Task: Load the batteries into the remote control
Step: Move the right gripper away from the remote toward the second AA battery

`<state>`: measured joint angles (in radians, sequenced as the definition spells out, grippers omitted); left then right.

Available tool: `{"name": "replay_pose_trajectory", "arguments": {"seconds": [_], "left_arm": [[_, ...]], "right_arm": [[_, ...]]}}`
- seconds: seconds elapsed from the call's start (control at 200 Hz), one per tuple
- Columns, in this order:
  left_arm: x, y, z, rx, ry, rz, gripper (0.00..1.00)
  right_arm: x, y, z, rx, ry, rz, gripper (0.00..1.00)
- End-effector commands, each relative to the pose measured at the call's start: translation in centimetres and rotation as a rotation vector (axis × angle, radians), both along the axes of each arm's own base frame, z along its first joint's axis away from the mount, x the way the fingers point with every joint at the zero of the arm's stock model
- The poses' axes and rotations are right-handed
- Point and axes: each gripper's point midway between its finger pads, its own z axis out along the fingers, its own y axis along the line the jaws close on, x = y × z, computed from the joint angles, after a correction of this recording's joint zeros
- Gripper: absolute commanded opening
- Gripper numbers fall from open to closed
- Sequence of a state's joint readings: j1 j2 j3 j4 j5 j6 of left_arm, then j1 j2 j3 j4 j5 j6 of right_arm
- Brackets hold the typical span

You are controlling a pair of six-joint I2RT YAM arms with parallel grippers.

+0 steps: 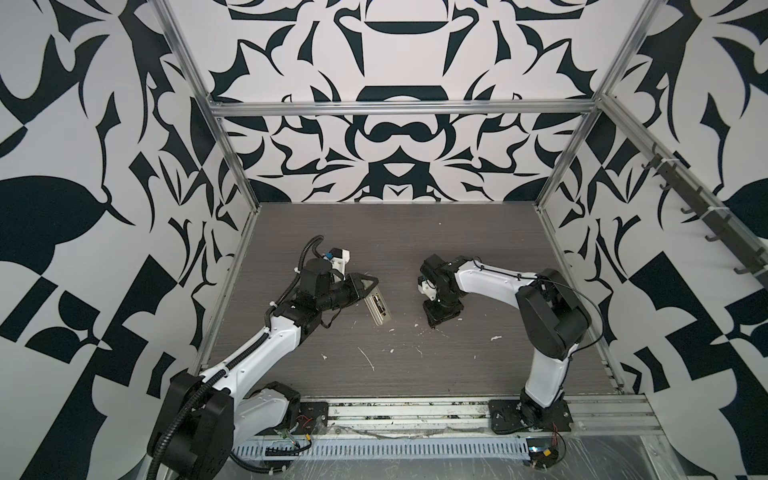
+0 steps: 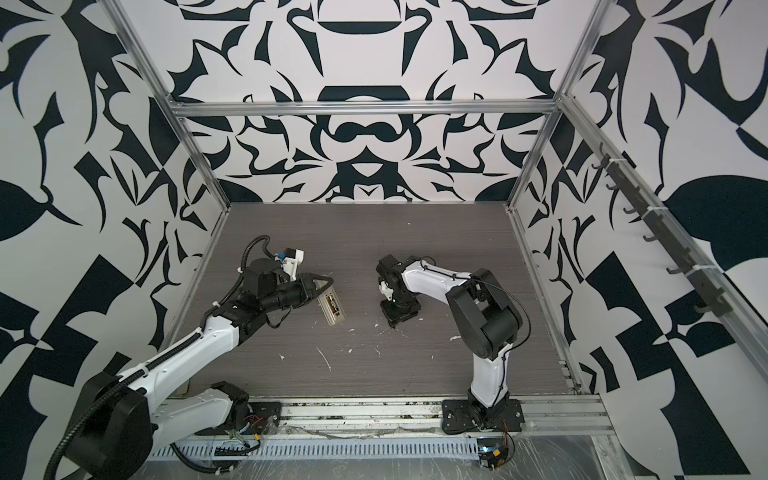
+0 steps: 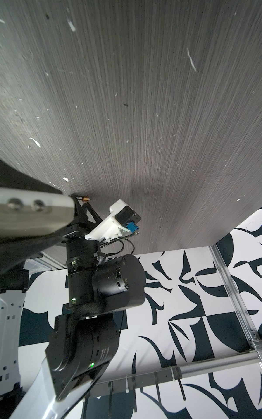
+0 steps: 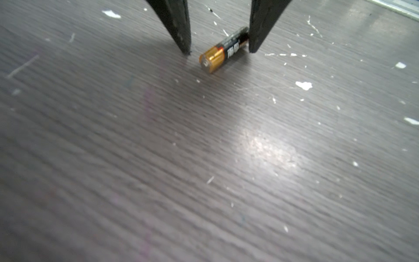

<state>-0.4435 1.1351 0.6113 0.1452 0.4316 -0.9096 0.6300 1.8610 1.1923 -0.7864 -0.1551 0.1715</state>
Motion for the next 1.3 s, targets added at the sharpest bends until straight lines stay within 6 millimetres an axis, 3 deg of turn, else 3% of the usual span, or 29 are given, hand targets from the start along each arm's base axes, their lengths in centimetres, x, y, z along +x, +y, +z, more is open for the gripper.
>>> {"name": "replay_pose_trajectory", "arguments": {"seconds": [0.0,0.34,0.75,0.94,1.135,1.295], "left_arm": [[0.5,-0.5,1.9,-0.032,-0.044,-0.013,0.00],[0.6,-0.7,2.3,-0.038,-0.044,-0.019,0.00],[0.3,-0.6,2.3,-0.026,-0.032,-0.026,0.00],[0.3,-0.9,2.2,-0.033,-0.018,-0.044,0.00],[0.5,-1.0,2.3,-0.031,-0.025,-0.046,0.00],[0.5,-1.0,2.1,-0.030,-0.021,-0.047,0.00]], "right_arm": [[-0.4,-0.1,-0.7,-0.043,0.006,0.042,0.36],[-0.2,-0.2,-1.3,-0.156,-0.046,0.183,0.13],[-1.2,1.4,-0.6,-0.097,-0.139,0.392,0.12],[-2.1,1.6,-1.6,-0.061,-0.114,0.423,0.18],[-2.0,2.1,-0.9,-0.034,-0.117,0.399,0.35],[-1.5,2.7,0.3,-0.014,-0.143,0.381,0.42]]}}
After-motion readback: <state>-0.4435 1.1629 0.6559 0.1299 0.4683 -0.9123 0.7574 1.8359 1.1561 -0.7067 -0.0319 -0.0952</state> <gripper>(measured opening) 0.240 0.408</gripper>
